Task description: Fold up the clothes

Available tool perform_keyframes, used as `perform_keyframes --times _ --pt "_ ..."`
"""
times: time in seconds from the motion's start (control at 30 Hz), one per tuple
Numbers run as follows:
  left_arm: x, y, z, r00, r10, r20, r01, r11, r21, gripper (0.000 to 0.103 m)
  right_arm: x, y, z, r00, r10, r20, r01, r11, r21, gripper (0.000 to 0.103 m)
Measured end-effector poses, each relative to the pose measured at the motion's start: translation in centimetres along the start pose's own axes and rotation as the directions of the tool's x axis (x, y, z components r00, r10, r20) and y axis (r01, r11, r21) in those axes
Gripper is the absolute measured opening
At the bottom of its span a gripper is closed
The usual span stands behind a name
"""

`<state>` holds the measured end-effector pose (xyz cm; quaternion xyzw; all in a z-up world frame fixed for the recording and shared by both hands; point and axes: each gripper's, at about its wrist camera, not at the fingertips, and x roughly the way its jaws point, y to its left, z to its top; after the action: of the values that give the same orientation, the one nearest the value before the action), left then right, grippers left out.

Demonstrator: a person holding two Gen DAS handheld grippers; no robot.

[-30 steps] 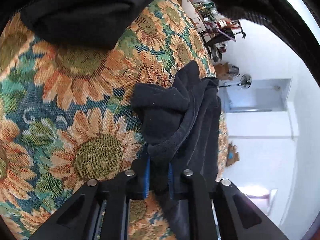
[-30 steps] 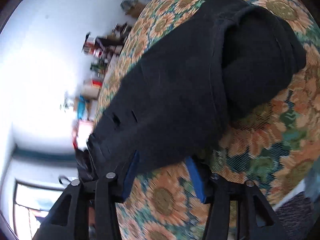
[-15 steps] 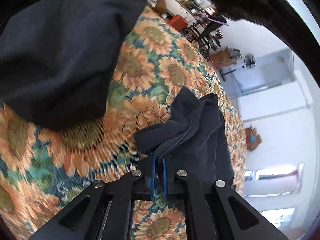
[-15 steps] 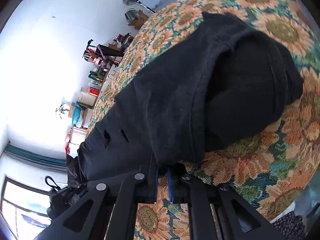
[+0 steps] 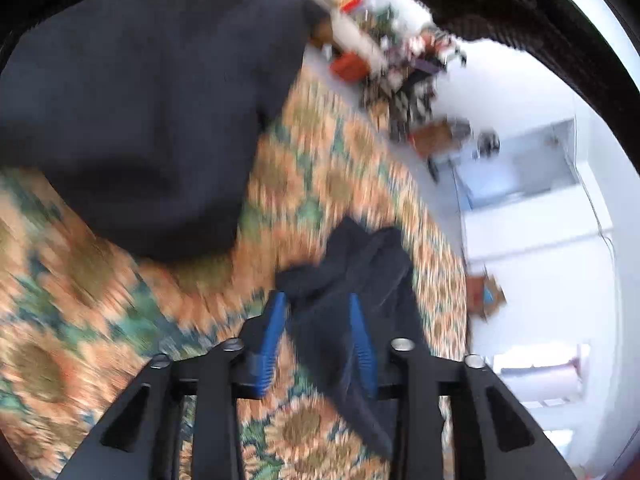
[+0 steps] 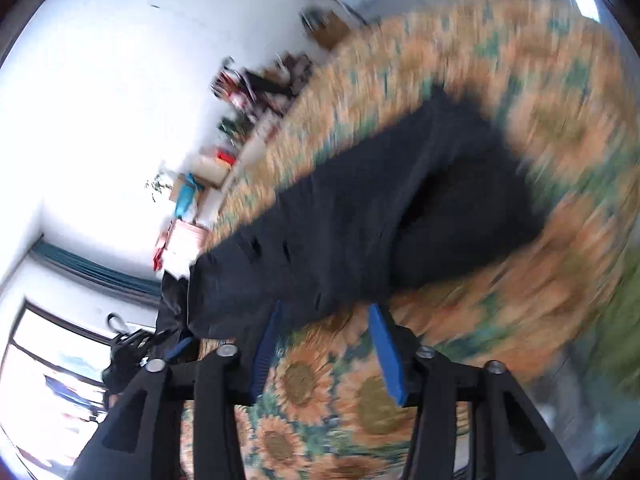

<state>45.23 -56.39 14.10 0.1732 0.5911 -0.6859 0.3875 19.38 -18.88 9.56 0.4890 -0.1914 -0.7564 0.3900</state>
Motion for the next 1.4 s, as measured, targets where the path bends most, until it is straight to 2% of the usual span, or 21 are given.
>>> perform_keyframes --times 0.03,0.13,0.23,0.27,0.33,0.4,0.43,0.47,0.53,0.6,0.63,0.8,0.9,0.93,1.0,1.03,1.07,1.13,1.2,1.3,1.4 --pt "-0.3 -0.9 0.5 0.999 0.008 0.035 -0.009 1.0 0.019 0.065 -0.7 0.0 0.4 1.0 0.003 0.009 -0.003 1.0 -0.021 0.053" --pt "3.1 -5.8 1.4 0.998 0.065 0.011 -0.066 0.986 0.151 0.068 0.8 0.6 3.5 0.997 -0.08 0.004 0.08 0.989 -0.127 0.048" --pt "8.2 -10.2 0.8 0.982 0.18 -0.061 -0.155 0.944 0.29 0.018 3.6 1.3 6.9 0.984 -0.176 -0.013 0.168 0.957 -0.237 0.046" --pt "9.9 -11.7 0.6 0.972 0.22 -0.081 -0.181 0.924 0.337 0.008 5.2 1.3 7.6 0.985 -0.165 -0.054 0.147 0.958 -0.248 0.045" --pt "13.8 -12.4 0.9 0.948 0.313 -0.051 -0.275 0.891 0.361 0.007 8.1 0.5 8.3 0.979 -0.168 -0.116 0.14 0.965 -0.22 0.037" --pt "15.4 -11.0 1.7 0.931 0.359 -0.057 -0.325 0.893 0.312 0.003 10.2 -1.3 8.8 0.965 -0.227 -0.131 0.201 0.962 -0.186 0.033" --pt "16.4 -10.0 2.5 0.923 0.378 -0.065 -0.348 0.897 0.272 0.003 10.2 -2.2 9.0 0.965 -0.234 -0.119 0.213 0.963 -0.167 0.02" --pt "16.4 -9.2 3.0 0.932 0.355 -0.069 -0.33 0.913 0.241 0.003 10.2 -3.1 9.2 0.965 -0.24 -0.107 0.224 0.963 -0.149 0.004" --pt "15.9 -7.7 4.5 0.94 0.336 -0.063 -0.318 0.927 0.2 0.003 10.3 -5.0 9.6 0.964 -0.254 -0.083 0.245 0.963 -0.112 0.0" --pt "15.4 -6.9 5.6 0.877 0.477 0.066 -0.478 0.846 0.235 0.003 10.5 -6.6 10.1 0.973 -0.21 -0.098 0.207 0.978 -0.043 0.0" --pt "15.1 -6.3 6.0 0.878 0.471 0.086 -0.477 0.845 0.241 0.003 10.5 -7.1 10.4 0.977 -0.186 -0.108 0.185 0.983 -0.019 0.0" --pt "12.9 -5.7 5.3 0.945 0.323 0.053 -0.325 0.907 0.267 0.002 9.0 -6.6 10.2 0.979 -0.203 -0.029 0.202 0.979 -0.017 0.0" --pt "10.1 -7.1 4.2 0.971 0.226 0.072 -0.237 0.922 0.306 0.002 6.3 -7.0 9.3 0.986 -0.164 0.006 0.164 0.986 0.029 0.004" --pt "8.9 -7.6 3.8 0.977 0.195 0.087 -0.213 0.926 0.312 0.002 5.5 -7.1 9.0 0.988 -0.152 0.019 0.151 0.988 0.044 0.009" --pt "6.1 -8.7 2.9 0.99 0.118 0.082 -0.137 0.944 0.301 0.009 3.7 -7.3 8.4 0.991 -0.127 0.044 0.124 0.99 0.074 0.033" --pt "5.9 -8.9 2.3 0.995 0.07 0.065 -0.086 0.954 0.288 0.019 2.8 -7.5 8.1 0.992 -0.115 0.057 0.11 0.99 0.088 0.041" --pt "5.8 -9.1 1.1 0.999 0.025 0.043 -0.036 0.96 0.277 0.043 1.9 -7.6 7.8 0.992 -0.103 0.07 0.095 0.99 0.103 0.043" --pt "5.7 -9.7 -1.3 0.998 -0.066 0.002 0.063 0.966 0.251 0.076 0.2 -7.6 5.9 0.998 -0.038 0.059 0.03 0.993 0.116 0.048" --pt "6.6 -10.5 -4.8 0.993 -0.11 -0.05 0.119 0.952 0.283 0.076 -0.4 -7.5 3.7 1.0 0.016 0.025 -0.019 0.99 0.137 0.051" --pt "8.1 -10.9 -9.4 0.989 -0.098 -0.107 0.127 0.943 0.307 0.076 0.0 -8.0 0.6 0.994 0.096 -0.043 -0.085 0.974 0.212 0.051" --pt "9.1 -9.0 -11.8 0.983 -0.128 -0.129 0.152 0.97 0.189 0.076 0.5 -8.6 -1.9 0.98 0.175 -0.096 -0.141 0.948 0.285 0.051"
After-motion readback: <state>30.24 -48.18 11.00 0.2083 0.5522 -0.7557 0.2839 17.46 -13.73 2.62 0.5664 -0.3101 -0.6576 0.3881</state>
